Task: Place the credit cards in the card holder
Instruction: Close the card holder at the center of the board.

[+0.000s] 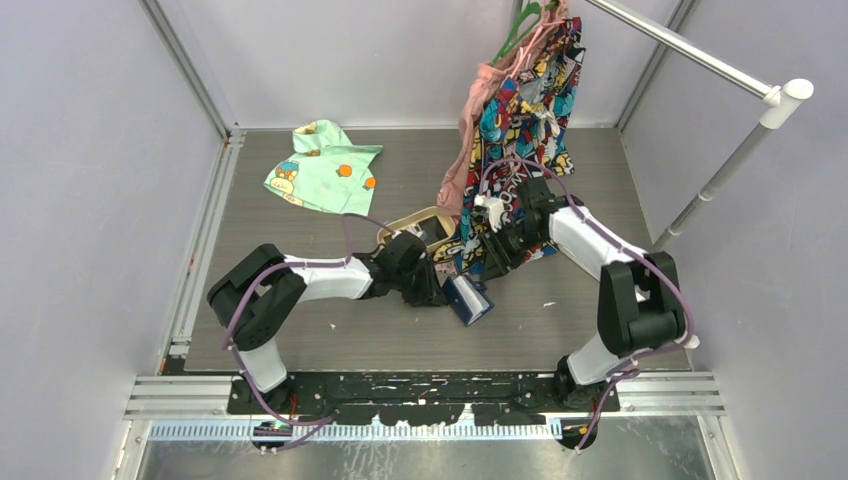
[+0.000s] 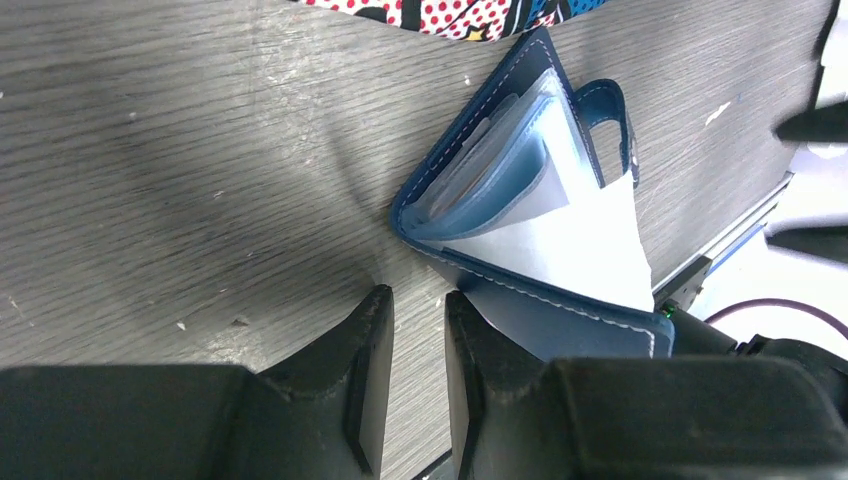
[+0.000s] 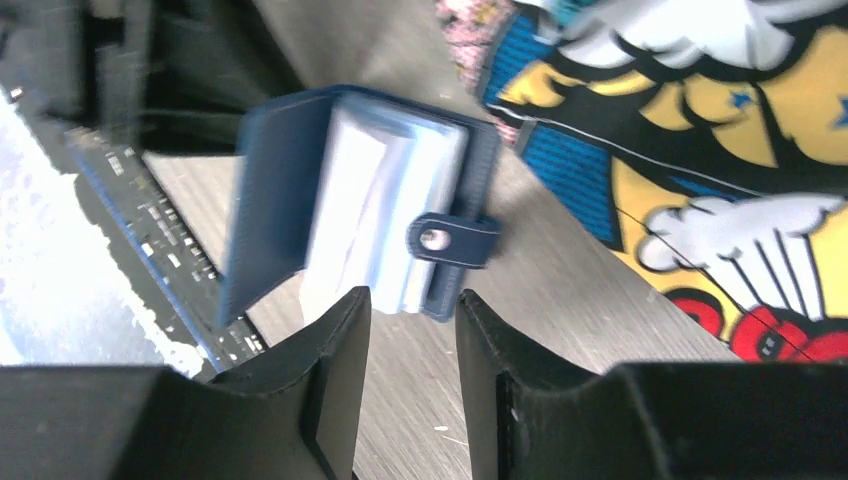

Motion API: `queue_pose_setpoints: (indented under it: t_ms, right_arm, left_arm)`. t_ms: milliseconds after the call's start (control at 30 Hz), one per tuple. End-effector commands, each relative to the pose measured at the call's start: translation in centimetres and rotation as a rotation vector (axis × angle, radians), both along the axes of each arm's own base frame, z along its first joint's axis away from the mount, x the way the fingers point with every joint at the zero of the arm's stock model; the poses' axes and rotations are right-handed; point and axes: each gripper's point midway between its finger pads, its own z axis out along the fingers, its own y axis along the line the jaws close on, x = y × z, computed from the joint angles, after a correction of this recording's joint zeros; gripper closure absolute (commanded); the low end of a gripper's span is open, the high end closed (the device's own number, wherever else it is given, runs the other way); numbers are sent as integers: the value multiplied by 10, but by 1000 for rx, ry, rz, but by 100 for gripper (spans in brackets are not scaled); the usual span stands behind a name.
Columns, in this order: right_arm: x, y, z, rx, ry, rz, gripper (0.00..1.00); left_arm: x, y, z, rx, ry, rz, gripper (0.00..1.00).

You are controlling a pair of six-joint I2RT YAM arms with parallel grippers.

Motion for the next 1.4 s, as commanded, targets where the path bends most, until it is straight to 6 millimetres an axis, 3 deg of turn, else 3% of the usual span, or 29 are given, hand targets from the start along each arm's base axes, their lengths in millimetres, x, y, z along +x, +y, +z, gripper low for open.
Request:
queue_pose_setpoints:
  t_ms: [0, 67, 233, 367, 467, 600, 933, 1200, 1367]
  right_arm:
    - [-29, 30, 57, 288, -177, 234, 59]
    - [-40, 34, 67, 338, -233, 310, 61]
    - [-53, 33, 66, 342, -244, 387, 64]
    - [-77, 48, 80, 427, -263, 517, 63]
    - [-89, 56, 74, 398, -277, 604, 62]
    - [-82, 53, 45, 236, -302, 622, 62]
    - [-53, 17, -20, -67, -340, 617, 65]
    - [-48, 11, -34, -114, -350, 630, 66]
    - [-58, 11, -34, -75, -376, 713, 64]
  left_arm:
    - [11, -13, 20, -35, -64, -23, 74]
    - [12, -15, 23, -40, -69, -24, 74]
    - [11, -20, 39, -63, -87, -31, 74]
    - [6, -26, 51, -82, -99, -41, 74]
    - [4, -31, 57, -92, -105, -48, 74]
    - [4, -35, 56, -92, -106, -48, 73]
    - [6, -35, 58, -119, -144, -47, 72]
    - [17, -45, 80, -256, -314, -74, 69]
    - [27, -59, 74, -262, -316, -90, 72]
